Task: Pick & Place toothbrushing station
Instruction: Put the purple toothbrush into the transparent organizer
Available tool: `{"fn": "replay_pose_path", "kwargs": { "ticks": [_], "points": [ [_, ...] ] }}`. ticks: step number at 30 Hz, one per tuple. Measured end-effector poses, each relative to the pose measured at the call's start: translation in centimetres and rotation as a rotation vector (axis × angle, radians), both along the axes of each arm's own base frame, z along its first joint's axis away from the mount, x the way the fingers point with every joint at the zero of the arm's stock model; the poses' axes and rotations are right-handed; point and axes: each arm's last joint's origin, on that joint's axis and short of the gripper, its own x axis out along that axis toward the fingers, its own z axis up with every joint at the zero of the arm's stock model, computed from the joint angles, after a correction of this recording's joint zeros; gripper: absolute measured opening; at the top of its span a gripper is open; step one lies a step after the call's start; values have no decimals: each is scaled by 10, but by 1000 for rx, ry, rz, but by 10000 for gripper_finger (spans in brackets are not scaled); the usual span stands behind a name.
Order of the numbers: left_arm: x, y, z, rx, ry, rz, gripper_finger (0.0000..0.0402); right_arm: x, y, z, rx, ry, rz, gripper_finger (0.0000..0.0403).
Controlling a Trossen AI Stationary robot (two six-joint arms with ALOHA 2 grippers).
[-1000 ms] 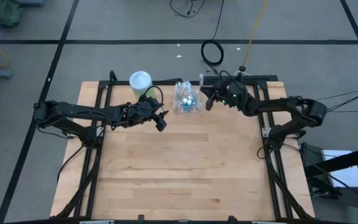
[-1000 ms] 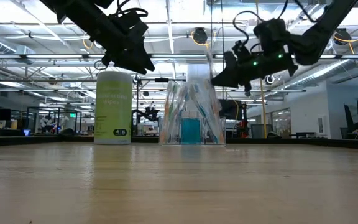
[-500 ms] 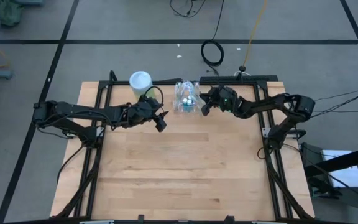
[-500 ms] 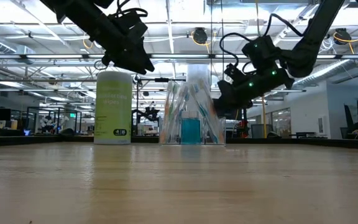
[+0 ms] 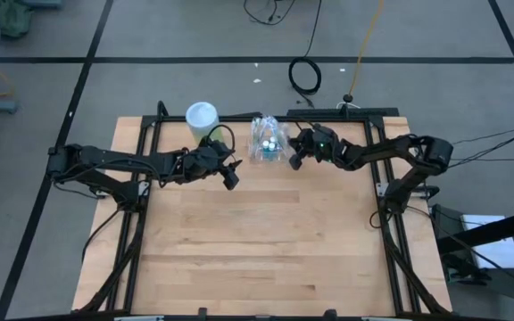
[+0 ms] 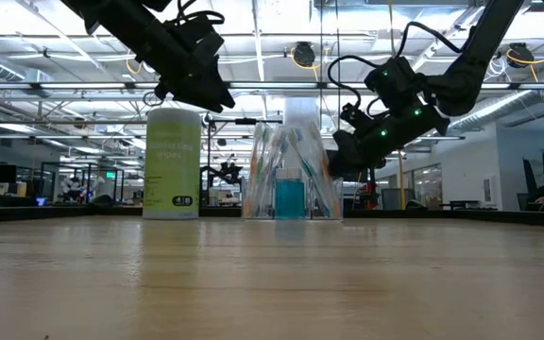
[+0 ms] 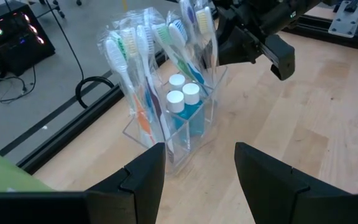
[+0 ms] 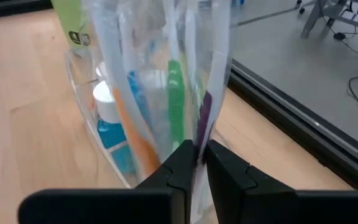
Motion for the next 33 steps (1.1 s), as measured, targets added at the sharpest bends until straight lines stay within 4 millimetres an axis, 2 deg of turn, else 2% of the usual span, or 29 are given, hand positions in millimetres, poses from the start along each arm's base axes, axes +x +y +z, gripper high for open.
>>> {"fn": "replay_pose_path", "kwargs": {
  "ticks": [14,19,24,33],
  "points": [
    [-1,0,-1,35,28,1,200,-22,13,37,-9,37,14,34],
    [-2,0,-2,33,51,8,200,-28,17,44,9,50,12,35],
    [-2,1,-1,35,34,12,200,-25,15,37,11,74,17,52],
    [-2,2,-1,32,35,15,200,-14,9,16,-12,106,29,134]
  ]
}}
